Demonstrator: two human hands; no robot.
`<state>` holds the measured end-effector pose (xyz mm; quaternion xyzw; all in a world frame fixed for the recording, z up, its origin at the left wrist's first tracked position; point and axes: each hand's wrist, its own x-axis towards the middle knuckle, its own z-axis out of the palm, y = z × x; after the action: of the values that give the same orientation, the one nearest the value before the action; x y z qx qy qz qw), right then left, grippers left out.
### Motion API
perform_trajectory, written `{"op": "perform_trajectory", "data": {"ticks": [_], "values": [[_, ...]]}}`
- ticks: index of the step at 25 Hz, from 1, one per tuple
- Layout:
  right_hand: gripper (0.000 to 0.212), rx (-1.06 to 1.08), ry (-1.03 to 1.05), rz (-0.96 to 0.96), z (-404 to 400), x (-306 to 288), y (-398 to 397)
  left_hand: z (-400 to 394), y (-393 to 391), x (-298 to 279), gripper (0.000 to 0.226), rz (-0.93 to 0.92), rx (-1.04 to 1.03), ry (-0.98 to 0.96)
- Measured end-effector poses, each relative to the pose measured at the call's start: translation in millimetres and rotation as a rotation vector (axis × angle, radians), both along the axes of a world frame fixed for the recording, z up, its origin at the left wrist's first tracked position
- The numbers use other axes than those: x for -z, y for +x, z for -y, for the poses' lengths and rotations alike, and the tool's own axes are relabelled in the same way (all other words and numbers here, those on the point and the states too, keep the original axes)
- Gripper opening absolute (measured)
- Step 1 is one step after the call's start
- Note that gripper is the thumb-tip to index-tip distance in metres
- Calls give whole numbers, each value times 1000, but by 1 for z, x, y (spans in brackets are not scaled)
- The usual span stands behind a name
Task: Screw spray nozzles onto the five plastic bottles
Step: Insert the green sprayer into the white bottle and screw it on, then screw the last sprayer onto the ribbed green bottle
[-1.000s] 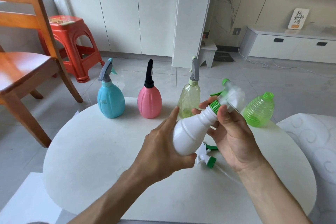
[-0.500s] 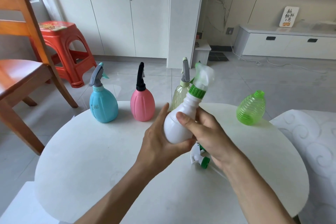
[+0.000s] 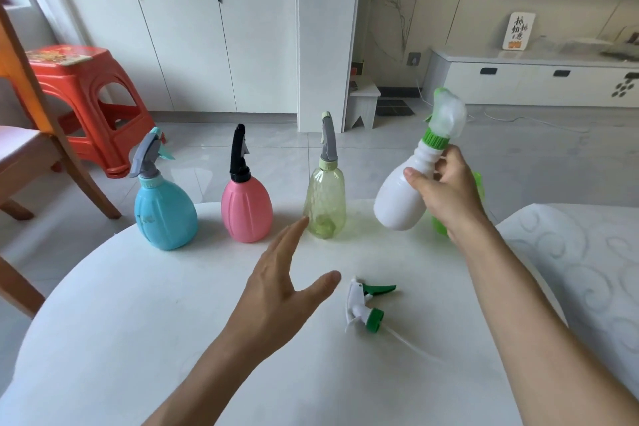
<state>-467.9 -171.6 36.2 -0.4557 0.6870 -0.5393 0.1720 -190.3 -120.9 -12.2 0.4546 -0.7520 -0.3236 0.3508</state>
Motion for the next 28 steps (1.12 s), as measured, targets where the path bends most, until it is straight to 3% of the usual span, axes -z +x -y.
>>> {"op": "perform_trajectory", "data": {"ticks": [4,10,14,18,21,23,26,28], "values": [[36,-69,111,-195,24,41,-6,-7,4,5,73,139,52,-105],[39,-103,84,-135,37,60,-12,-9,6,7,71,241,109,-118],[55,-108,92,-152,27,62,-14,-8,5,6,70,240,110,-129],[46,104,-178,-260,0,40,-24,-8,4,2,67,266,101,-144],[35,405,-385,-304,-11,28,-41,-7,2,-2,66,271,91,-163],[51,523,-260,-288,-9,35,-54,-8,0,-4,65,274,94,-164],[95,432,172,-194,-2,59,-72,-9,1,-5,65,282,97,-164],[98,345,270,-115,1,72,-80,-9,4,-4,66,320,81,-169]]}}
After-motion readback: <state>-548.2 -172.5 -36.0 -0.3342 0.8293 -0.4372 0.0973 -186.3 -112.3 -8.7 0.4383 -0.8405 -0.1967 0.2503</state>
